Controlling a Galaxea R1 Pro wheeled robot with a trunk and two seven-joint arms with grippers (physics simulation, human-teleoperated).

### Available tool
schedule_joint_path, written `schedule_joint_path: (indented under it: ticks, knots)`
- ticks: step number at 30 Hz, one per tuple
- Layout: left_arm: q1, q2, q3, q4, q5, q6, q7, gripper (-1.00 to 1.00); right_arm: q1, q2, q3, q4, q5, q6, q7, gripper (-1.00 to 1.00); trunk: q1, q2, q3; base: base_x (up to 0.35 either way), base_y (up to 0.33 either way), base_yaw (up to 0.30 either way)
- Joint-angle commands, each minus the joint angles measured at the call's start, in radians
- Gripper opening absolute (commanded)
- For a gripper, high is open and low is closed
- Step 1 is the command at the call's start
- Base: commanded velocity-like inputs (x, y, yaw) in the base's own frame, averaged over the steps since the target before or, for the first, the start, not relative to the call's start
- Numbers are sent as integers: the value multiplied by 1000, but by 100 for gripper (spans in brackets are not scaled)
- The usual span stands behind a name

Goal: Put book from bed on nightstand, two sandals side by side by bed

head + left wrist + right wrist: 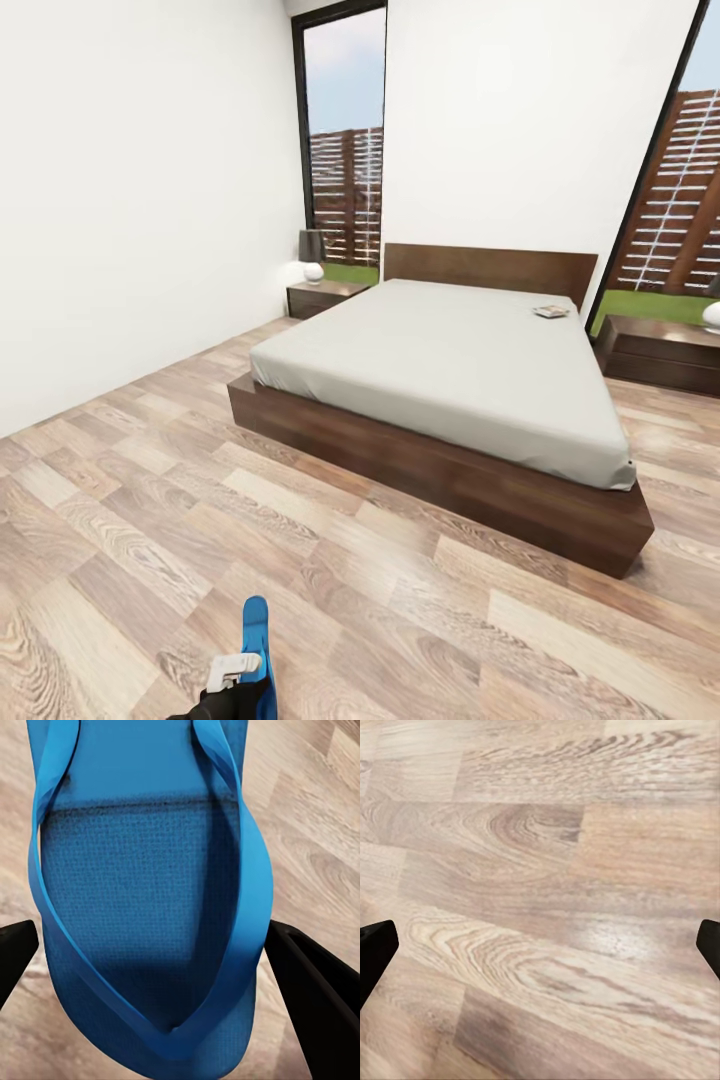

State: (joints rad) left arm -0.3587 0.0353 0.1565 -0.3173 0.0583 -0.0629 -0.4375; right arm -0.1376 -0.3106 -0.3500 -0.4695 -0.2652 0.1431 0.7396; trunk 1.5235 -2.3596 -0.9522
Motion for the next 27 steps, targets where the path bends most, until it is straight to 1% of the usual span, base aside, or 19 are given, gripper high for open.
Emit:
schedule_joint_path:
  ticks: [1, 3, 23, 27]
  knots:
    - [-1, 0, 3, 1, 6, 0, -6, -100, 0, 0, -3, 0, -9, 11, 4, 100, 0, 0, -1, 0, 0, 0]
    - [-1, 1, 3, 1, 6, 0, -6, -100, 0, 0, -3, 0, -9, 10, 4, 100, 0, 0, -2, 0, 0, 0]
    - [-1, 1, 3, 1, 6, 0, -6, -100, 0, 0, -3, 0, -9, 11, 4, 100, -77, 140, 61, 0, 0, 0]
    - [-1, 0, 3, 1, 6, 0, -6, -100, 0, 0, -3, 0, -9, 11, 4, 100, -77, 140, 61, 0, 0, 0]
